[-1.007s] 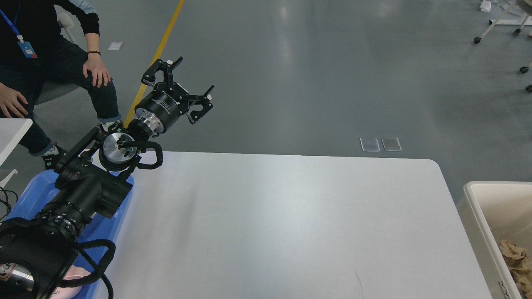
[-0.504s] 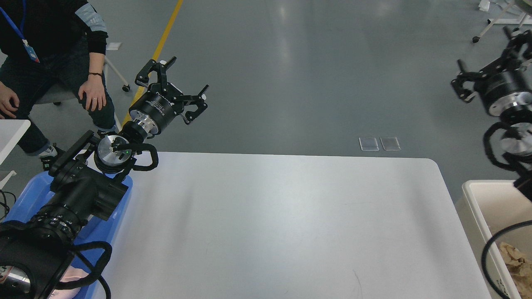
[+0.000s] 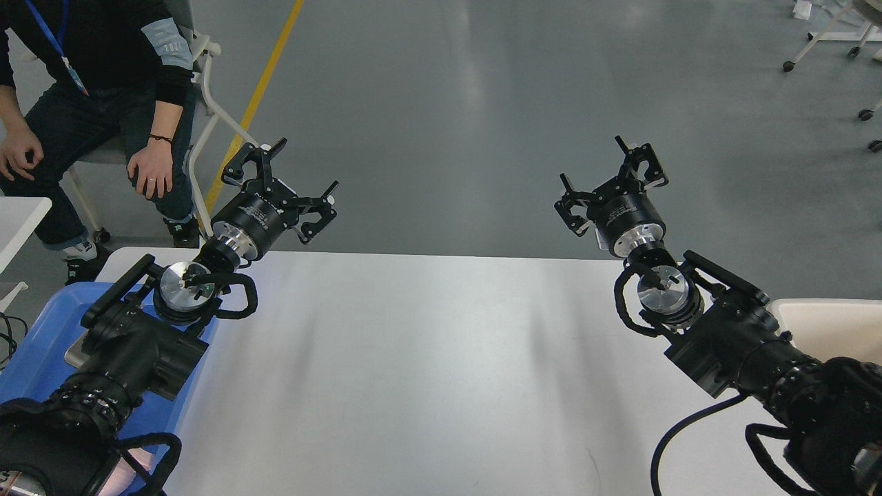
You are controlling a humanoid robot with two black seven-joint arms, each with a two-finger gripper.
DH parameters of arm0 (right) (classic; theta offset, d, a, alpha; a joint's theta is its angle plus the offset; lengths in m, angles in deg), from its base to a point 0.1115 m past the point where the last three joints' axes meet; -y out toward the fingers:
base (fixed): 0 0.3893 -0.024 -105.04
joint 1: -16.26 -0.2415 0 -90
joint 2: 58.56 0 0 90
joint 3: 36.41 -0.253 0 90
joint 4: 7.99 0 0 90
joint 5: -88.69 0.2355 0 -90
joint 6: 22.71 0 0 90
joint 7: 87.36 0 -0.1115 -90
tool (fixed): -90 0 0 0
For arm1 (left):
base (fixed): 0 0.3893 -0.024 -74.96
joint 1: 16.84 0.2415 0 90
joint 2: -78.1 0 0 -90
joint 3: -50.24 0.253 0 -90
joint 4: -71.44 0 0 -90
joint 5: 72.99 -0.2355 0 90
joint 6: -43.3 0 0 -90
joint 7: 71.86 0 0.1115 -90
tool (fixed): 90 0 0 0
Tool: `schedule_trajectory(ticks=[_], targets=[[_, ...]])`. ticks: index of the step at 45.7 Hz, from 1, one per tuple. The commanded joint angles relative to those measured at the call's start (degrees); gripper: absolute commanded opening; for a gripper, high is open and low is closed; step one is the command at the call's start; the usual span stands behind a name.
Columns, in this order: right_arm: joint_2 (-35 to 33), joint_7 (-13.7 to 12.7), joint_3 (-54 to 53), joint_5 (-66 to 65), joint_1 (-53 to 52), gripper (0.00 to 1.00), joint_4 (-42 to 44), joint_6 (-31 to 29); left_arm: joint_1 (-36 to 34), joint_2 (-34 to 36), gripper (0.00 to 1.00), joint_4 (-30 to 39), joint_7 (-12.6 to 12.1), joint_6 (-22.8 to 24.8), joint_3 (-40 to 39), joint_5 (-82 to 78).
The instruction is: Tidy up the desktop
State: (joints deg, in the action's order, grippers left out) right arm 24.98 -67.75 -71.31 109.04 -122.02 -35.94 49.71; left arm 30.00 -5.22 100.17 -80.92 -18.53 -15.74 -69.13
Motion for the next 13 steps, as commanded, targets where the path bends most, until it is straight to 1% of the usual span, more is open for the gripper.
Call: schedule_trajectory(ticks=[1, 13], targets=[[0.1, 0.0, 0.0, -0.6, 0.1, 1.00, 0.2, 0.0, 0.8, 0.2, 0.99, 0.0, 0.1, 0.1, 0.0, 0.0], [0.1, 0.0, -0.1, -0.6, 0.9, 1.00, 1.0, 0.2, 3.2, 1.2, 0.99, 0.0, 0.3, 0.6, -1.3, 0.1]])
